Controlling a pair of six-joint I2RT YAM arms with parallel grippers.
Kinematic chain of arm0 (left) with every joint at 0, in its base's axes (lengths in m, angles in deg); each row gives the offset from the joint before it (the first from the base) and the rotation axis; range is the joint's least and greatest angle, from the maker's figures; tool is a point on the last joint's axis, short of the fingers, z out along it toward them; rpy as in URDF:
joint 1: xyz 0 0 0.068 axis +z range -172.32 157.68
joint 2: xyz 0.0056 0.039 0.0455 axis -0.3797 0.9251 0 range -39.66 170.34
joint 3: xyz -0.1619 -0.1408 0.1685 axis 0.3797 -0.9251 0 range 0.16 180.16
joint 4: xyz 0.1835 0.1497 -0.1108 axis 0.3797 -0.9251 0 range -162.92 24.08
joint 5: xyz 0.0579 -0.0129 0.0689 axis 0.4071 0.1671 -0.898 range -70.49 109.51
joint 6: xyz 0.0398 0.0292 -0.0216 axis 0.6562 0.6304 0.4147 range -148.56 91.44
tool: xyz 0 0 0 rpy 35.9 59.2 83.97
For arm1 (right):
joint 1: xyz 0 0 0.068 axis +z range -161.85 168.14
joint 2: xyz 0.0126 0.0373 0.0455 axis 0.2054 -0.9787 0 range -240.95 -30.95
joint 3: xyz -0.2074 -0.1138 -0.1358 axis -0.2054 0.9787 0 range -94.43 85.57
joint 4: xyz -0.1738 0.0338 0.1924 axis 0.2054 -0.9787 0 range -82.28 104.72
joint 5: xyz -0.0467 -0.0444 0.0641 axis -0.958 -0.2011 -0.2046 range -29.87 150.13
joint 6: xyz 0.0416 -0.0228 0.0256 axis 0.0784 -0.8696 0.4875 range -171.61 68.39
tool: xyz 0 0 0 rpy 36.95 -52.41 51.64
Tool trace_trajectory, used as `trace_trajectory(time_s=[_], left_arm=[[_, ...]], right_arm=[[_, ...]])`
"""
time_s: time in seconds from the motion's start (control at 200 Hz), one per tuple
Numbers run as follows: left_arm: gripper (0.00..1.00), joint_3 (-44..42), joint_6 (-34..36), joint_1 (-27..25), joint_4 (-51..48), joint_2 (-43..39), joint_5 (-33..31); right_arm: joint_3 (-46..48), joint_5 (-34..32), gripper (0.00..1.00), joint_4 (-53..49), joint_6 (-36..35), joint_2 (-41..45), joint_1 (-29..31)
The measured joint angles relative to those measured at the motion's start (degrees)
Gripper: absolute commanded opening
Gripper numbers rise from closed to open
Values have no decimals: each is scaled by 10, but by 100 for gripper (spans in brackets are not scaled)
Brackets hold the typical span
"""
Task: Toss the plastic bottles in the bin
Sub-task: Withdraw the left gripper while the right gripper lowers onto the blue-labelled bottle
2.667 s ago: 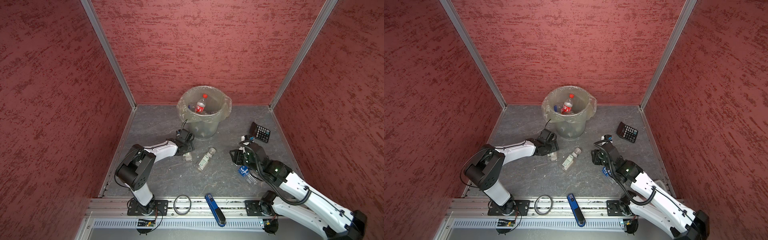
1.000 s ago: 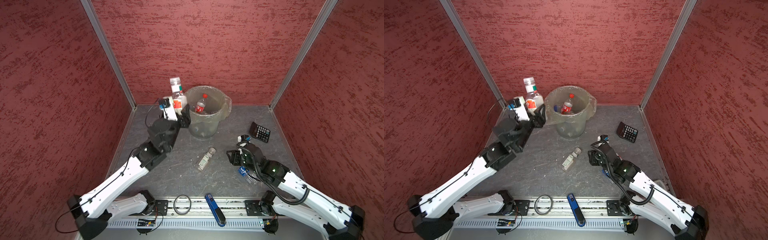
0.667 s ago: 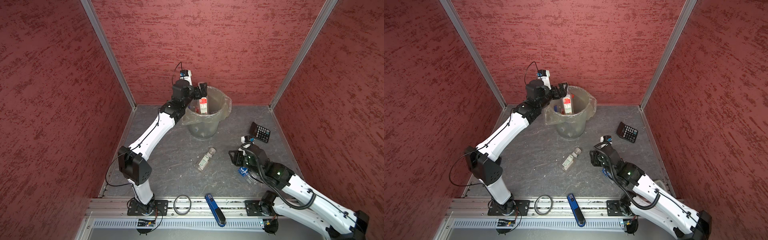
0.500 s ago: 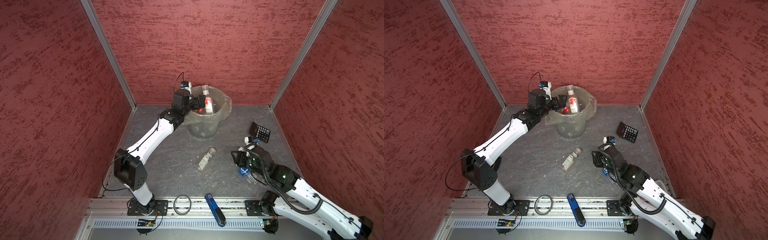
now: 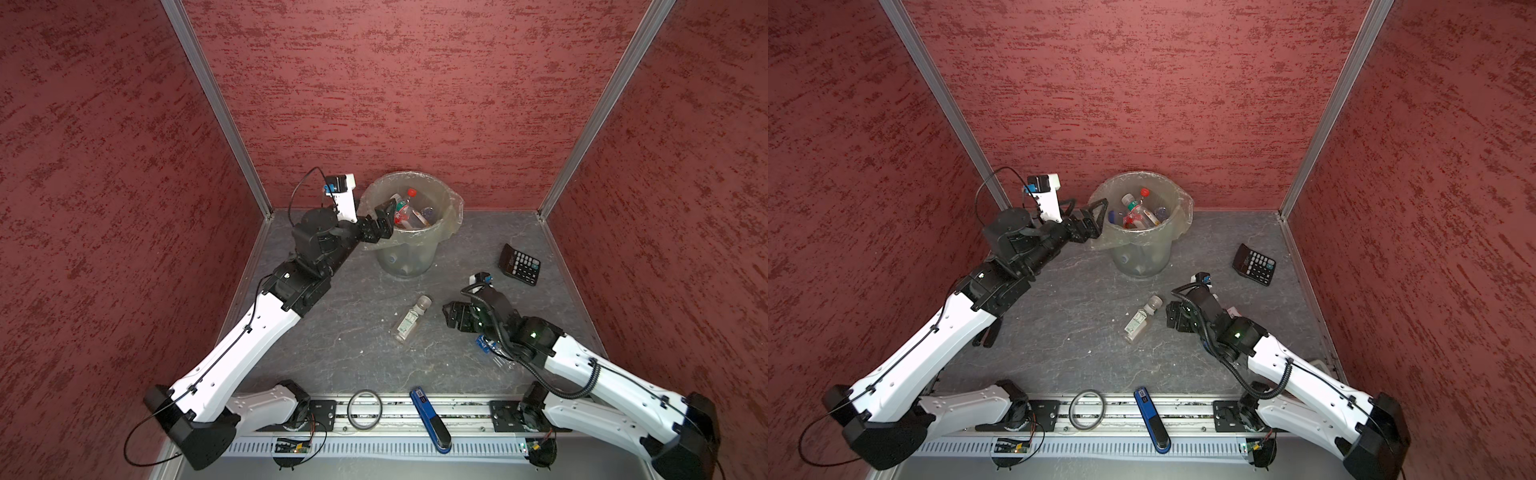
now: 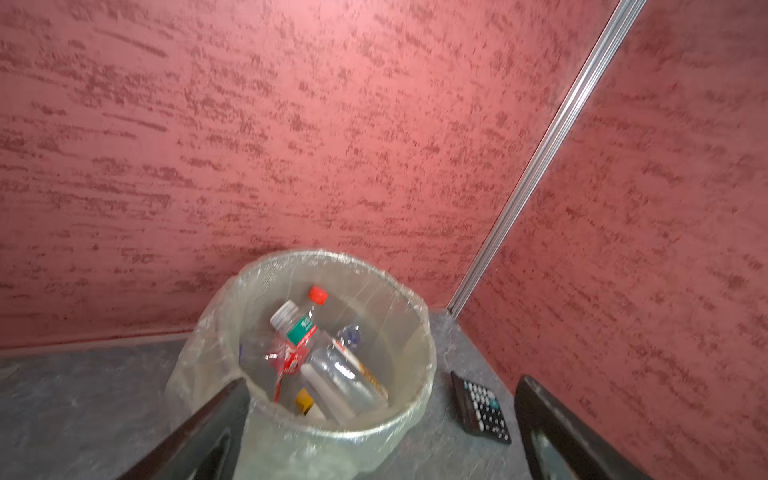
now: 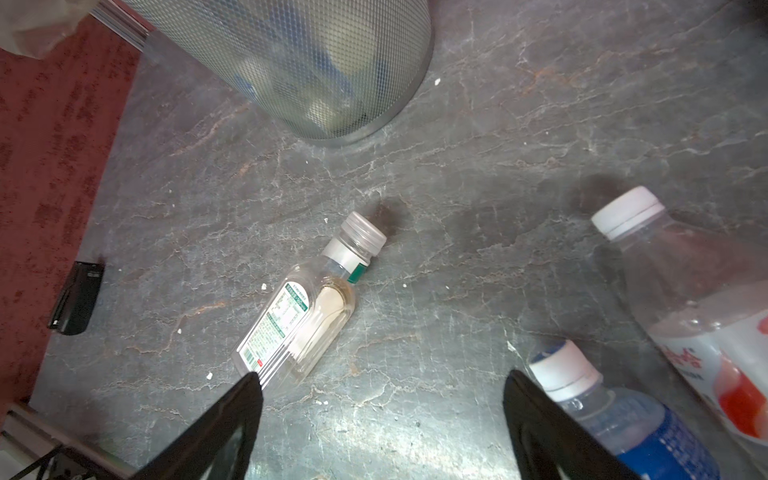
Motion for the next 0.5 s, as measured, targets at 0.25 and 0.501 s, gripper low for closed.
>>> trace_trajectory(time_s=[0.25, 0.501], left_arm=[[99, -169, 4, -51, -70, -54, 32], [99, -212, 4, -102, -113, -6, 75]], right_arm=[[-59, -49, 94, -86, -3, -17, 0], [-64, -76, 94, -197, 22, -34, 0]])
